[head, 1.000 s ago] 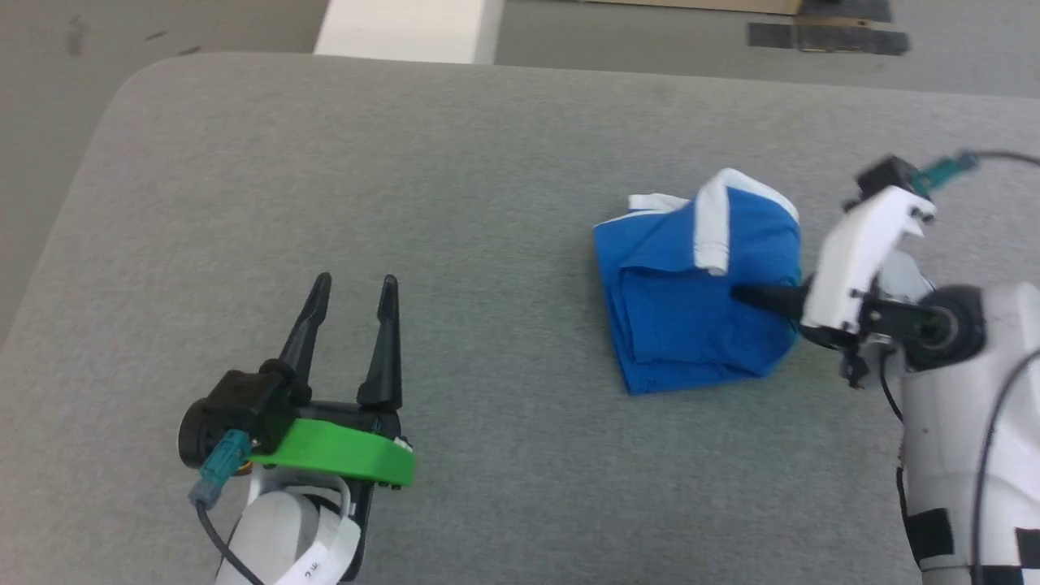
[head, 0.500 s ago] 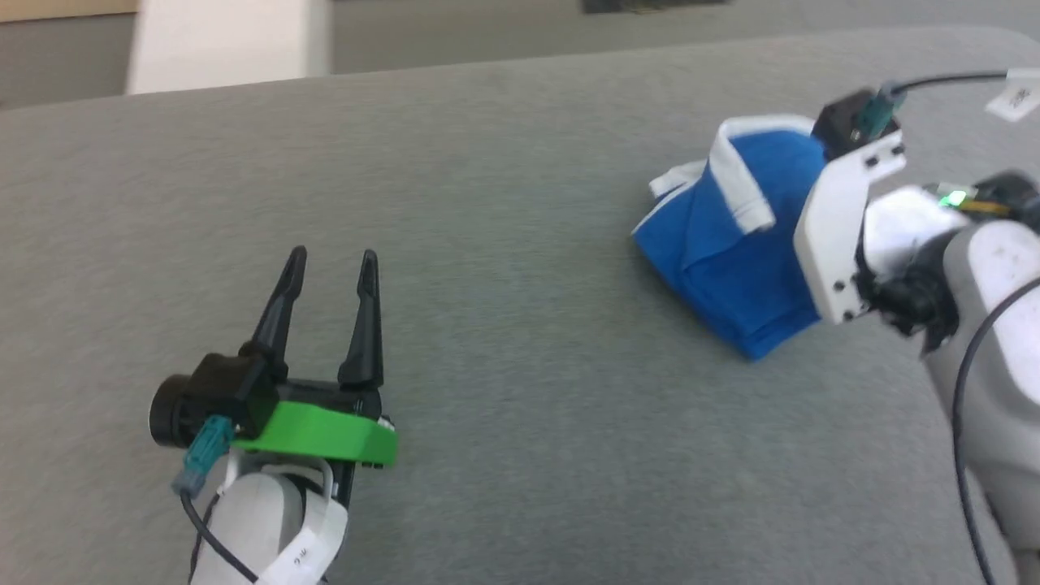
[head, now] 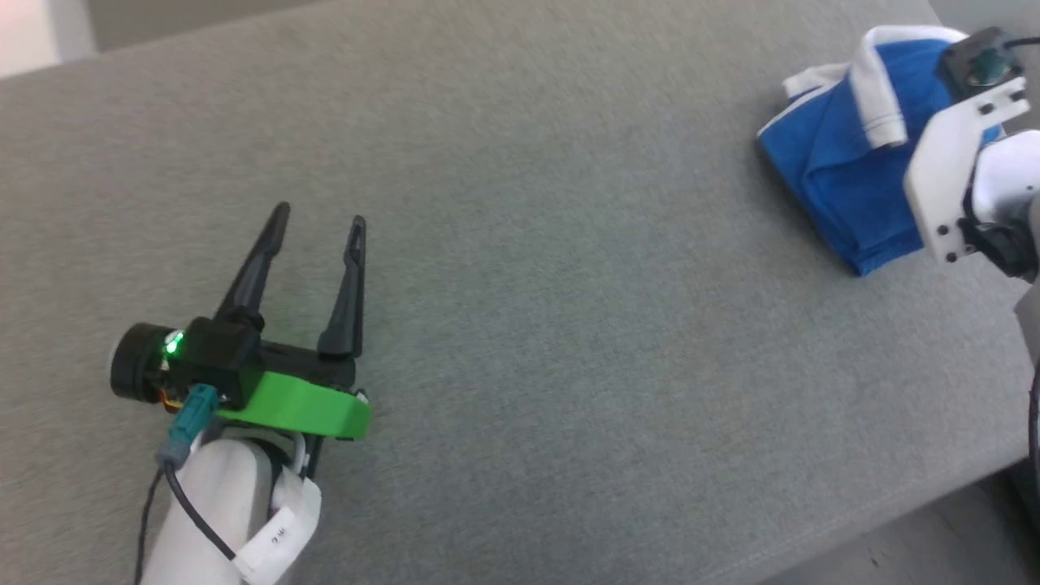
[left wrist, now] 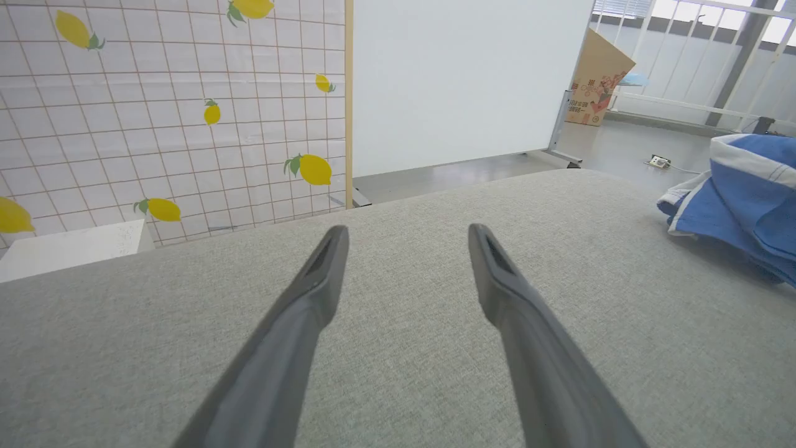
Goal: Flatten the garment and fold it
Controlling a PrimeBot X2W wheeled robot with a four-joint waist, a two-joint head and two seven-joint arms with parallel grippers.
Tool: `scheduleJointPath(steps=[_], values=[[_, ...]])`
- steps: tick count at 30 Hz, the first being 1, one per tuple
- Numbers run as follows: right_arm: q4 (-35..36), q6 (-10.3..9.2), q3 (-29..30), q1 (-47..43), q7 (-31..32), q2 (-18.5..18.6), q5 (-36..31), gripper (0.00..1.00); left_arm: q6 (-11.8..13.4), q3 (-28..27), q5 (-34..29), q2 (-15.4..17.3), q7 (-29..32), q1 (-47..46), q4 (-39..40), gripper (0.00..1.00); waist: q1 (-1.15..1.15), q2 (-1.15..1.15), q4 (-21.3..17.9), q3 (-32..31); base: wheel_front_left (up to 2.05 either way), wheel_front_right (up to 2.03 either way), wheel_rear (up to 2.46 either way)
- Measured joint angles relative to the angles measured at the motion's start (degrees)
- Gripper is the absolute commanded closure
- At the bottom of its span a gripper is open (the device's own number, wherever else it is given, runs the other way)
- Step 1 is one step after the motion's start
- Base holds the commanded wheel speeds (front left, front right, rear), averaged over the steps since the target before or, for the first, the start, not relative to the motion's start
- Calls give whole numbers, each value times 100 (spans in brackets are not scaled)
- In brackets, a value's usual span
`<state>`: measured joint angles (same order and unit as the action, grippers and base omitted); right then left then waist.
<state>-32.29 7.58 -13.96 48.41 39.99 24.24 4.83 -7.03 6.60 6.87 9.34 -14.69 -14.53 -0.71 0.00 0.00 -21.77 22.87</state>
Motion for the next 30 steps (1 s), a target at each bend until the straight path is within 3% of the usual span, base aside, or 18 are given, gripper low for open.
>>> scheduleJointPath(steps=[10,17,18,19,20,25,30], values=[[-922,1,1035,201,-1305,-158,-790,100,-2,132,-40,328,334,-189,350,0,0,0,-290,636,0,0,0],[-1660,1,1750,361,-2080,-531,-1311,100,-1,148,-40,393,450,-211,516,0,1,0,-233,875,0,0,0],[-1727,1,1833,363,-2153,-573,-1411,77,1,146,-40,393,449,-210,516,0,1,0,-213,865,0,0,0],[-1785,1,1897,363,-2234,-603,-1515,27,3,142,-36,392,443,-208,503,0,1,0,-196,841,0,0,0],[-1828,1,1950,366,-2259,-611,-1595,0,5,138,-29,389,425,-206,489,0,1,0,-183,813,0,0,0],[-1887,1,2472,361,-2762,-601,-1749,0,47,164,79,258,229,-173,245,0,0,0,-79,557,0,0,0],[-1798,1,2708,219,-3474,-695,-1445,0,93,165,302,-23,65,-7,-97,0,0,0,66,174,0,0,0]])
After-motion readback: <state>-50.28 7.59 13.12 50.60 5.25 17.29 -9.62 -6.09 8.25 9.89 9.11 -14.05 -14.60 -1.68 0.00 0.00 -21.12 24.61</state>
